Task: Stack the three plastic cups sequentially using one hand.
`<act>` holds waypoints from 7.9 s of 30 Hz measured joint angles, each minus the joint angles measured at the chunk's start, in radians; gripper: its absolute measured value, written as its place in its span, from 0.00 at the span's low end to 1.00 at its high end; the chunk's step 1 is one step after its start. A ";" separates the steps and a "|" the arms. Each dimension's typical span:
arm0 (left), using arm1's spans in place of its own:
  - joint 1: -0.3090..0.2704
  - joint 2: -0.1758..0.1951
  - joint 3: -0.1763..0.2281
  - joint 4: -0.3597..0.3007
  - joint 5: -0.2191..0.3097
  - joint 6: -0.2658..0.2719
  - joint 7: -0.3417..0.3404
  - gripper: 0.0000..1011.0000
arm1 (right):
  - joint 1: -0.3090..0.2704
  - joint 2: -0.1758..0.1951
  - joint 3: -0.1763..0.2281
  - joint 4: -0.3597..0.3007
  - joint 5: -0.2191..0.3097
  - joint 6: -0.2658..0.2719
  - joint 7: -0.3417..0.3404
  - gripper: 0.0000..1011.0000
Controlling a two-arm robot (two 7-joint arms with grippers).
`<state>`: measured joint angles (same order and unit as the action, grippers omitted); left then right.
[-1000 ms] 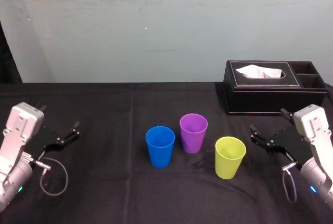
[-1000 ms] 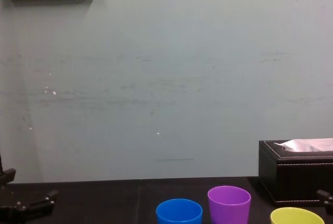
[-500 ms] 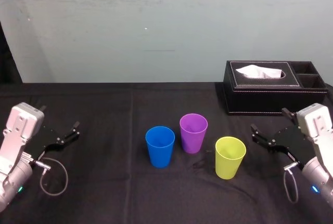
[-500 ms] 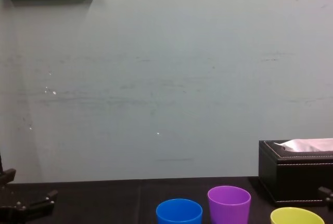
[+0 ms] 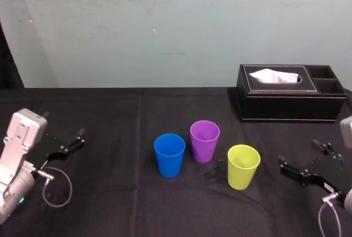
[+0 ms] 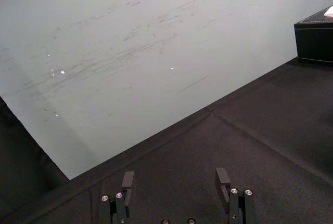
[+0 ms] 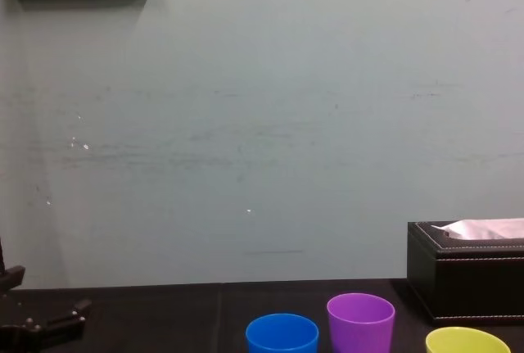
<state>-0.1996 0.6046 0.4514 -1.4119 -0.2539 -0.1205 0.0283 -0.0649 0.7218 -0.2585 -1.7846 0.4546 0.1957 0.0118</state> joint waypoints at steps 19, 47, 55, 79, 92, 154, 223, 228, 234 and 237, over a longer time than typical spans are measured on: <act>0.000 0.000 0.000 0.000 0.000 0.000 0.000 0.99 | -0.092 0.050 0.070 -0.188 0.133 0.329 0.098 0.99; 0.000 0.000 0.000 0.000 0.000 0.000 0.000 0.99 | 0.033 -0.124 -0.067 -0.058 -0.015 0.302 0.107 0.99; 0.000 0.000 0.000 0.000 0.000 0.000 0.000 0.99 | 0.053 -0.155 -0.082 -0.013 -0.064 0.279 0.100 0.99; 0.000 0.000 0.000 0.000 0.000 0.000 0.000 0.99 | 0.105 -0.258 -0.072 0.089 -0.125 0.246 0.113 0.99; 0.000 0.000 0.000 0.000 0.000 0.000 0.000 0.99 | 0.126 -0.297 -0.064 0.133 -0.156 0.247 0.128 0.99; 0.000 0.000 0.000 0.000 0.000 0.000 0.000 0.99 | 0.141 -0.346 -0.047 0.162 -0.231 0.217 0.154 0.69; 0.000 0.000 0.000 0.000 0.000 0.000 0.000 0.99 | 0.433 -0.490 -0.205 0.195 -0.320 0.403 0.356 0.69; 0.000 0.000 0.000 0.000 0.000 0.000 0.000 0.99 | 0.435 -0.497 -0.208 0.207 -0.323 0.395 0.356 0.69; 0.000 0.000 0.000 0.000 0.000 0.000 0.000 0.99 | 0.439 -0.506 -0.211 0.221 -0.329 0.392 0.354 0.69; 0.000 0.000 0.000 0.000 0.000 0.000 0.000 0.99 | 0.442 -0.510 -0.212 0.229 -0.331 0.391 0.353 0.69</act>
<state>-0.1995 0.6047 0.4514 -1.4120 -0.2539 -0.1205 0.0283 0.3768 0.2119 -0.4707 -1.5556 0.1231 0.5872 0.3651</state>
